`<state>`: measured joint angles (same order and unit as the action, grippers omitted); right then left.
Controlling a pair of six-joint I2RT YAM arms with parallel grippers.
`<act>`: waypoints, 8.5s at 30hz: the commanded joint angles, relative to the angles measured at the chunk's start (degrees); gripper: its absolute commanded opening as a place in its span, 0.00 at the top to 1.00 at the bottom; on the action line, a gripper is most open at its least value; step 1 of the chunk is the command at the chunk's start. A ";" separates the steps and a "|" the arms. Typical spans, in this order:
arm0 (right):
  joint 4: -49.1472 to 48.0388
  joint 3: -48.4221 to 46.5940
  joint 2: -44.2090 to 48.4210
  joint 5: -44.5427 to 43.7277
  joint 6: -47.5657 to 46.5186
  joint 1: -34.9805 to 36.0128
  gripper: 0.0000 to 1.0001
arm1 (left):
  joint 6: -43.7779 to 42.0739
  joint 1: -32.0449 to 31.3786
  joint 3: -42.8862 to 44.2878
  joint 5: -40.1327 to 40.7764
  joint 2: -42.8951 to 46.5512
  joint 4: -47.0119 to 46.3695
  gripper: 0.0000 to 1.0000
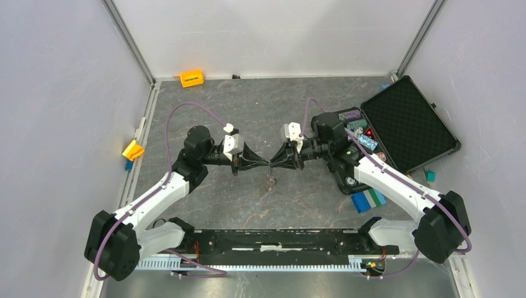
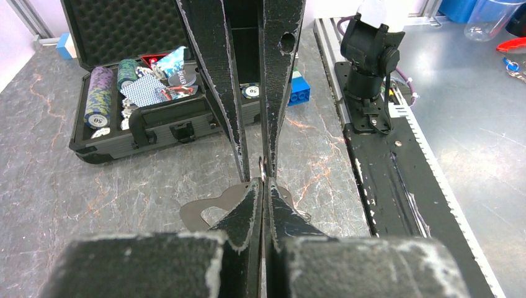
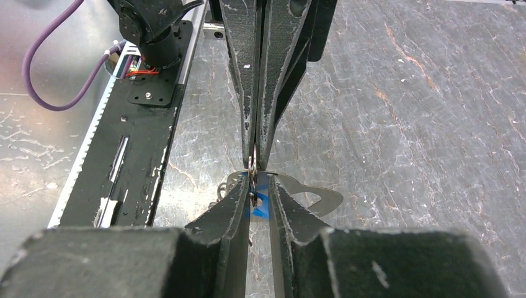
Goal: Put the keys on the keyring
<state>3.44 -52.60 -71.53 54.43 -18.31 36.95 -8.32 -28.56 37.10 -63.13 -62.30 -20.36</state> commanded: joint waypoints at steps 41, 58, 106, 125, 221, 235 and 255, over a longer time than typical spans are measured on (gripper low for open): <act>-5.11 1.34 -0.52 2.61 3.12 -0.58 0.81 | 2.84 0.78 -1.30 -1.20 0.84 -5.26 0.98; -4.28 0.48 0.90 0.80 1.99 -0.61 1.00 | 2.77 1.04 -2.10 -1.41 0.53 -5.75 0.98; 40.95 -31.35 -11.98 -35.50 -18.09 13.29 1.00 | -6.97 0.87 -1.00 1.83 -3.43 -8.66 0.55; 42.59 -33.44 -14.13 -36.25 -18.22 13.79 1.00 | -3.79 0.89 -4.09 1.17 -4.68 -16.11 0.70; 20.26 -15.49 -0.62 -1.22 -12.36 0.81 0.52 | 41.32 3.00 -14.98 11.38 -7.49 -68.85 0.98; 16.54 -17.89 -2.51 1.17 -7.13 0.32 0.66 | 41.32 2.85 -15.22 10.61 -8.01 -68.76 0.98; 16.84 -17.52 -4.67 1.12 -6.60 0.13 0.86 | 39.35 2.89 -15.48 9.56 -7.13 -67.30 0.98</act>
<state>21.02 -68.34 -75.88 55.27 -24.82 37.36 31.09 -25.52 21.71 -53.01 -70.26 -83.96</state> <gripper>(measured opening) 0.145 0.033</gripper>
